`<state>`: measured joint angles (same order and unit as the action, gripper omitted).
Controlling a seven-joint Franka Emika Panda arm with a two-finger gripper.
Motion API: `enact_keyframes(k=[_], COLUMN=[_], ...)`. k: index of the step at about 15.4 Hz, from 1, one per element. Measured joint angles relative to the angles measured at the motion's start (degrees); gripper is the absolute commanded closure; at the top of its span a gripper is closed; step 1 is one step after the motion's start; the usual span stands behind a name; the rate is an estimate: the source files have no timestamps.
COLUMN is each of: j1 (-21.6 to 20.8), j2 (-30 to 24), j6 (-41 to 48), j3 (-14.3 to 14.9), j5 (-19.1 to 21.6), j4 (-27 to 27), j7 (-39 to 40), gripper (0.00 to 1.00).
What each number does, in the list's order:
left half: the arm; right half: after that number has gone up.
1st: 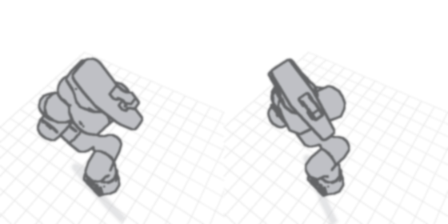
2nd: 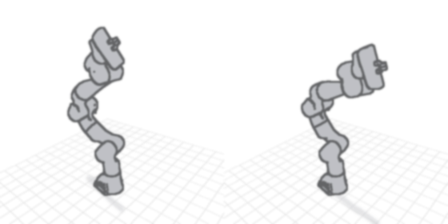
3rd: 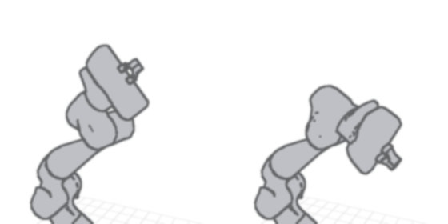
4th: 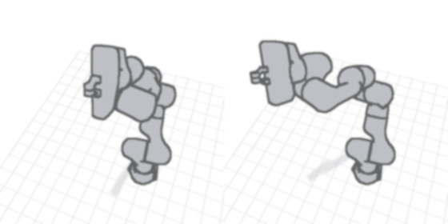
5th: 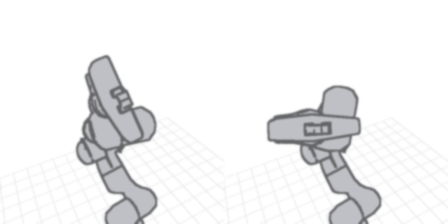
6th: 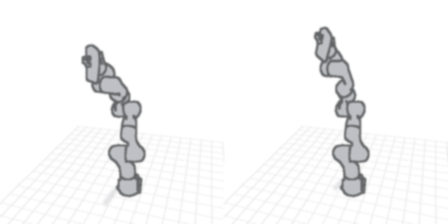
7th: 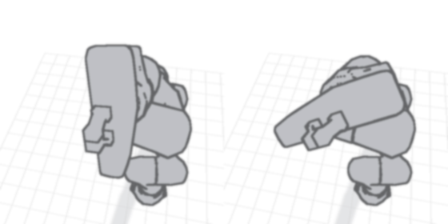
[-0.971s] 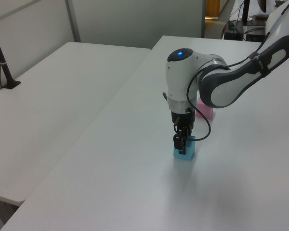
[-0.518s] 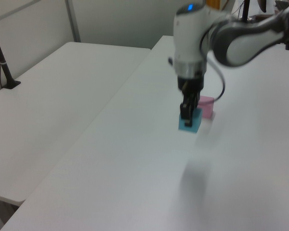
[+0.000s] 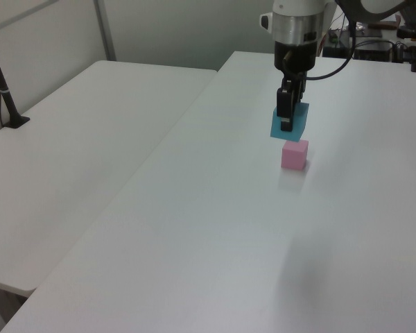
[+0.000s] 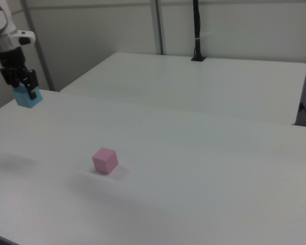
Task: Put blue cube on pink cube
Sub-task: 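Lift the light-blue cube and carry it over the pink cube, then lower the light-blue cube onto the pink cube's top face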
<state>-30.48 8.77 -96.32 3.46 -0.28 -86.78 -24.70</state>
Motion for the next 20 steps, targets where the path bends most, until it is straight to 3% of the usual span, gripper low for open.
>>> enact_keyframes(k=[3, 8, 12, 16, 20], j1=[3.7, 10.7, 15.8, 16.2, 16.1], j2=[0.2, 0.2, -0.4, -1.0, -2.4], j6=[1.8, 3.5, 3.5, 3.2, -5.0], j3=[1.2, 5.6, 6.3, 6.2, 6.0], j5=[0.0, 0.0, 0.0, 0.0, -1.8], j4=[0.0, 0.0, -0.2, -2.4, -11.7], j7=[5.3, 15.1, 19.5, 19.8, 19.8], gripper=[0.78, 0.77, 0.77, 0.77, 0.77])
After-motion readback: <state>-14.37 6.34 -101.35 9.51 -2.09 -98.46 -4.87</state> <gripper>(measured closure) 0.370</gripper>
